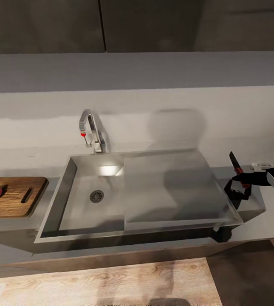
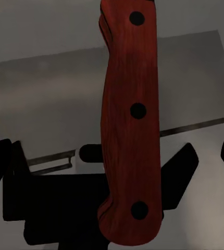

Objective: In the kitchen, take the Vidalia onion out of the sink, dice it on the chopping board with the paring knife, put the diced onion into the bowl on the countertop, then place both the paring knife and the chopping board into the sink.

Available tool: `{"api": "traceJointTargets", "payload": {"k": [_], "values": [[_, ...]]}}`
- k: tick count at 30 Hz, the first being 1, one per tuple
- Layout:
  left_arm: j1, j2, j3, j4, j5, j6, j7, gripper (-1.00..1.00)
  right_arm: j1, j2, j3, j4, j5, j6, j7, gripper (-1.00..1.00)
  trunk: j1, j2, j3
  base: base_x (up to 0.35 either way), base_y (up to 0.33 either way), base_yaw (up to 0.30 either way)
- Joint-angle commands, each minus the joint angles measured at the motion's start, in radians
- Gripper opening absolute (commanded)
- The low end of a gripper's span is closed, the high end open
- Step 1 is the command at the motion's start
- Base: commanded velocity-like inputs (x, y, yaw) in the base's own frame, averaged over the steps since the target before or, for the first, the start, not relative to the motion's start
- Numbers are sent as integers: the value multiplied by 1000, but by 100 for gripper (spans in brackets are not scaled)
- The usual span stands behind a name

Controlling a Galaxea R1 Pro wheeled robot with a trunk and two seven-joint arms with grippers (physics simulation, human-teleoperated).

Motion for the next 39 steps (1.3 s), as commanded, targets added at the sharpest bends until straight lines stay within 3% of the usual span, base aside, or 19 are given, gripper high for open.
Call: {"api": "traceJointTargets", "payload": {"k": [1,21,22,39], "values": [[-2,-1,-9,5,10,-8,0,100,0,-1,1,-1,10,3,6,100,0,-2,-2,0,0,0],[-2,-1,-9,5,10,-7,0,100,0,-1,1,4,10,-10,6,100,0,-2,-8,0,0,0],[-2,-1,-9,5,10,-7,0,100,0,-1,1,5,10,-11,6,-100,0,-2,-8,0,0,0],[-2,-1,-9,5,10,-8,0,100,0,-2,1,12,10,-32,5,-100,0,-2,-8,0,0,0]]}}
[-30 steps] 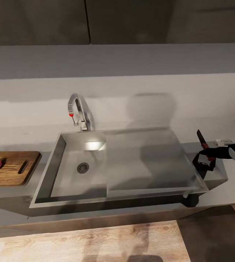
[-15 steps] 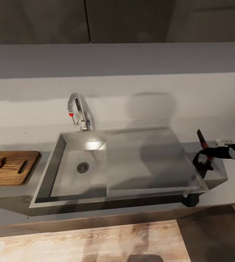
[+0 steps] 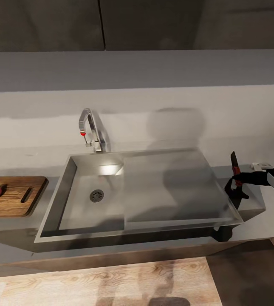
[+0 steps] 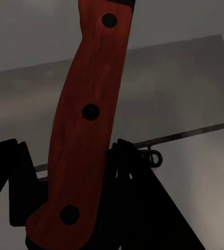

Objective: In the kitchen, take the Vidalia onion out of the sink, dice it on the chopping board with the paring knife, put the diced onion into the bowl on the countertop, then place both the paring knife and the chopping board into the sink.

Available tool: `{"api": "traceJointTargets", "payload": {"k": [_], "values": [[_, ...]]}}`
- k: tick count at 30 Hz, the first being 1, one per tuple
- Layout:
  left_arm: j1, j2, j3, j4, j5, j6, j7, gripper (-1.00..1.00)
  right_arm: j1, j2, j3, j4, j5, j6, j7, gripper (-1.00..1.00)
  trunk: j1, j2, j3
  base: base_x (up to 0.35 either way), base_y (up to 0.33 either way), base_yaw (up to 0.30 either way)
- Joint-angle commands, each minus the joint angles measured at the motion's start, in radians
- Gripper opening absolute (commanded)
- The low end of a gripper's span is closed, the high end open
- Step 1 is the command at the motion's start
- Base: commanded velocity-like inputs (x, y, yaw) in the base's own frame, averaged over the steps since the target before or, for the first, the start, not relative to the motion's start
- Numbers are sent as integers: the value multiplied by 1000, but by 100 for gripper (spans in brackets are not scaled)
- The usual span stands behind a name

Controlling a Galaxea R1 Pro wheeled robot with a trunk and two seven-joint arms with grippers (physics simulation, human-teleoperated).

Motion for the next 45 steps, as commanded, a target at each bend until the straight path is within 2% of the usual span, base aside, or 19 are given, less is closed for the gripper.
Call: {"api": "traceJointTargets", "payload": {"k": [1,45], "values": [[-2,-1,-9,5,10,-8,0,100,1,-1,23,0,25,2,4,-100,1,-1,-2,0,0,0],[-2,0,-9,5,10,-8,-1,100,1,1,22,-2,25,2,-4,-100,1,-1,65,0,0,0]]}}
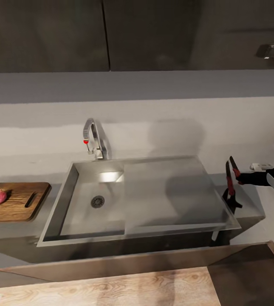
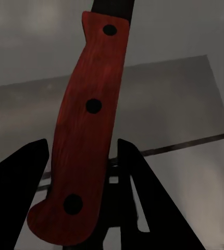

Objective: In the kitchen, take the Vidalia onion out of the sink, dice it on the chopping board with the paring knife, put the diced onion into the bowl on the countertop, then place both the paring knife and the chopping board into the sink.

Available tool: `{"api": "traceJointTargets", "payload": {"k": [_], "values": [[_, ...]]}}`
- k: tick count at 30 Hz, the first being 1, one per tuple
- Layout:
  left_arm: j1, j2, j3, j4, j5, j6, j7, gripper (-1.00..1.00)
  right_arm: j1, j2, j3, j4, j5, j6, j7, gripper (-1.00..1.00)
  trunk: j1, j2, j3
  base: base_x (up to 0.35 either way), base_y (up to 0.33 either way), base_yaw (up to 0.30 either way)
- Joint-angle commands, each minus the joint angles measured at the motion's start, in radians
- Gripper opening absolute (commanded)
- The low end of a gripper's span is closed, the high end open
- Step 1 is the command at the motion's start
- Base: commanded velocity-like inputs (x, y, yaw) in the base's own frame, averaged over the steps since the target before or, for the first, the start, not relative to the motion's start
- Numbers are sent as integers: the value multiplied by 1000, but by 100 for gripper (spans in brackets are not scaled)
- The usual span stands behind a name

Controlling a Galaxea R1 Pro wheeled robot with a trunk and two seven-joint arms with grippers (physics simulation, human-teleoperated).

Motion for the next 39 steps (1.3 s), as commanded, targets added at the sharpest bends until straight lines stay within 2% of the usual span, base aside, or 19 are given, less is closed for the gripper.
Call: {"api": "traceJointTargets", "payload": {"k": [1,13,26,39], "values": [[-2,0,-9,5,10,-8,0,100,0,-1,1,-2,10,3,6,-100,1,-2,0,-52,0,0],[-2,-1,-9,4,10,-8,0,100,0,0,1,-3,10,3,6,-100,1,-2,19,-167,104,0],[-2,-1,-9,3,10,-9,0,100,0,2,1,-5,10,3,6,-100,1,-2,39,-186,248,0],[-2,0,-9,3,10,-9,0,100,0,4,-3,-35,10,6,4,-100,1,-2,60,-94,304,0]]}}
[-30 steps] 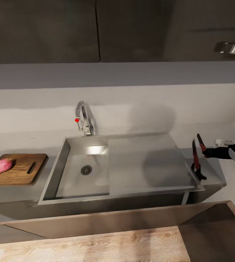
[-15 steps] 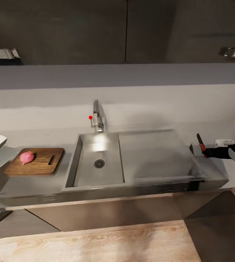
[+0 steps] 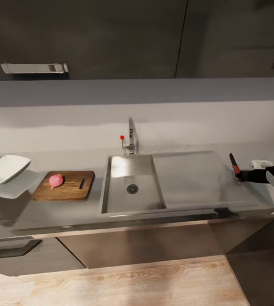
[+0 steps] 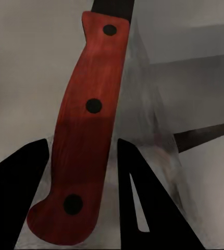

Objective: In the kitchen, take the Vidalia onion out of the sink, dice it on the chopping board with the paring knife, put the diced onion into the bowl on the countertop, then place both the paring knife and the chopping board into the sink.

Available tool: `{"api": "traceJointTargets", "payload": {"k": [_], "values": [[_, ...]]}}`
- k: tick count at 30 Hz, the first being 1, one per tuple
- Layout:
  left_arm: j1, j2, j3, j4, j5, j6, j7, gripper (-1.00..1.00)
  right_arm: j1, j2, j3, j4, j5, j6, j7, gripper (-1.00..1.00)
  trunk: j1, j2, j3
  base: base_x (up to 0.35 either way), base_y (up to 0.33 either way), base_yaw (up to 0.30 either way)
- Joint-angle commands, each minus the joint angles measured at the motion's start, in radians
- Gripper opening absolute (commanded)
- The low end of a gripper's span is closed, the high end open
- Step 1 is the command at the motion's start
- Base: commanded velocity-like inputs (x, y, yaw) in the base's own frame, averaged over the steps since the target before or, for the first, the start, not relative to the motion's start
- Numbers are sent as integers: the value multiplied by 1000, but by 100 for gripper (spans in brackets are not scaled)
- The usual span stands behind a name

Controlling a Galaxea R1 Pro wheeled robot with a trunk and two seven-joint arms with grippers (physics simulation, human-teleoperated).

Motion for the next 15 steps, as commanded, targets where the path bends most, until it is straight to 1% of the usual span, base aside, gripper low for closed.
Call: {"api": "traceJointTargets", "payload": {"k": [1,3,7,8,10,15], "values": [[-1,0,-9,4,10,-7,0,100,-1,0,1,-3,10,4,5,-100,0,-2,0,-83,308,0],[-1,0,-9,4,10,-7,0,100,-1,0,0,-3,10,4,3,-100,0,-2,3,-83,308,0],[-1,1,-9,4,10,-7,1,100,-1,1,1,-12,9,1,-77,-100,0,-2,9,-82,308,0],[-1,1,-9,4,10,-7,1,100,-1,2,1,-15,10,1,-88,-100,0,-2,11,-82,308,0],[-1,1,-9,4,10,-7,1,100,-1,3,2,-21,10,0,-101,-100,0,-2,14,-83,308,0],[-1,1,-9,4,10,-7,1,100,-1,6,3,-34,9,0,-107,-100,0,-2,21,-82,308,0]]}}
